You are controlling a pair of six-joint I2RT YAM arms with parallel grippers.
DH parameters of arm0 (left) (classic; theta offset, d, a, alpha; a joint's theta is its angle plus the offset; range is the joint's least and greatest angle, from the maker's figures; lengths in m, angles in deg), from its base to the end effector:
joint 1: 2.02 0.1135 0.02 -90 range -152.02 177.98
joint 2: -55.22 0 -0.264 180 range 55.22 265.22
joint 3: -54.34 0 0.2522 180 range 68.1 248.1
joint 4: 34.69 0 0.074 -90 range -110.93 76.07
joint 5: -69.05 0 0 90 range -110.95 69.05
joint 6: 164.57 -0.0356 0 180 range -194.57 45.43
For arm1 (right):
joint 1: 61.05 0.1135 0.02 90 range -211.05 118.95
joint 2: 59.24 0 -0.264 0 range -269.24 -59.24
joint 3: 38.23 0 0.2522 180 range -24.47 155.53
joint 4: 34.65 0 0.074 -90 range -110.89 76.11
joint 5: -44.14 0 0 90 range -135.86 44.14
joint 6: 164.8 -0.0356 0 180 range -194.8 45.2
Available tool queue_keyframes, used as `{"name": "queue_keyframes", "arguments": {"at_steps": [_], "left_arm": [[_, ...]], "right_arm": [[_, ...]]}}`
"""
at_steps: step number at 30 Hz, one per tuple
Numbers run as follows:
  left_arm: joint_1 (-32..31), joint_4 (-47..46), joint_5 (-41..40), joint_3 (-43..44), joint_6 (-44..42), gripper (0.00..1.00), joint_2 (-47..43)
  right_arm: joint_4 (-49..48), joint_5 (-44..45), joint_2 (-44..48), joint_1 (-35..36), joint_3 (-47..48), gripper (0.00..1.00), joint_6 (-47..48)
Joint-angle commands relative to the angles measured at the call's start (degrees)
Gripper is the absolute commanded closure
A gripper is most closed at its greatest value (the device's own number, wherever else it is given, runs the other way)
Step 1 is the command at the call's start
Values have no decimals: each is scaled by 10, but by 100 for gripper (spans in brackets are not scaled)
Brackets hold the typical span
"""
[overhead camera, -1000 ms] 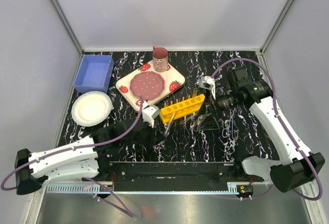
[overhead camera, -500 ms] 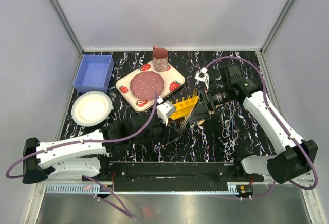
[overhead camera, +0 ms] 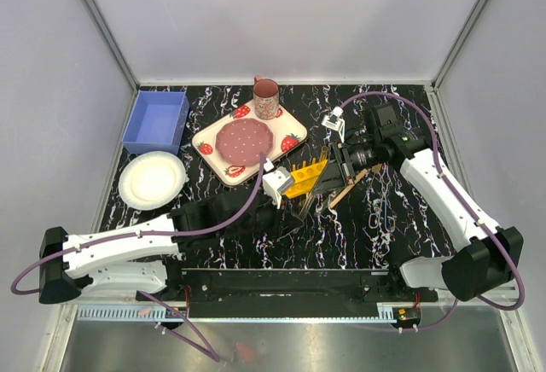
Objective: Organize the chemistry lab equipment
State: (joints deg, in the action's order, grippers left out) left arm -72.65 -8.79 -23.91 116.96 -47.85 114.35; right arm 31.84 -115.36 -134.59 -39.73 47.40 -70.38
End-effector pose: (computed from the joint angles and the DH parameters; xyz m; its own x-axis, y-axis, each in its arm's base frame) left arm 0.0805 -0.2235 0.3137 -0.5294 0.1521 -0.8346 0.7705 0.4978 -0.3981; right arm 0.2203 0.1218 0.3421 -0.7247 -0.3118 -0.6145 -0.6705 0.1131 0.7333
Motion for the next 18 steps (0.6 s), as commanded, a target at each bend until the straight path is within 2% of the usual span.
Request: {"name": "queue_keyframes", "arguments": {"at_steps": [1, 5, 6, 9, 10, 12, 13, 17, 18], "left_arm": [[-4, -26, -11, 25, -10, 91, 5], [-4, -24, -22, 21, -5, 88, -1], [-4, -22, -30, 20, -2, 84, -4], [-4, -18, -48, 13, 7, 66, -16], [-4, -13, -55, 10, 9, 52, -23], [-4, -8, -75, 4, 16, 37, -41], [-4, 2, -83, -3, 18, 21, -51], [-3, 44, -128, -17, 23, 1, -103], [-2, 53, -137, -22, 28, 1, -115]], "right_arm": [[-18, -7, -1, 3, 4, 74, -9], [-14, 24, 2, 3, 14, 80, 12], [-11, 31, 3, 2, 17, 81, 17], [-2, 65, -1, 1, 35, 82, 39], [5, 81, -4, 1, 48, 82, 45], [11, 98, -9, 2, 60, 82, 64], [15, 117, -12, 2, 74, 82, 71], [26, 188, -23, 2, 114, 82, 108], [24, 208, -24, 2, 122, 82, 114]]}}
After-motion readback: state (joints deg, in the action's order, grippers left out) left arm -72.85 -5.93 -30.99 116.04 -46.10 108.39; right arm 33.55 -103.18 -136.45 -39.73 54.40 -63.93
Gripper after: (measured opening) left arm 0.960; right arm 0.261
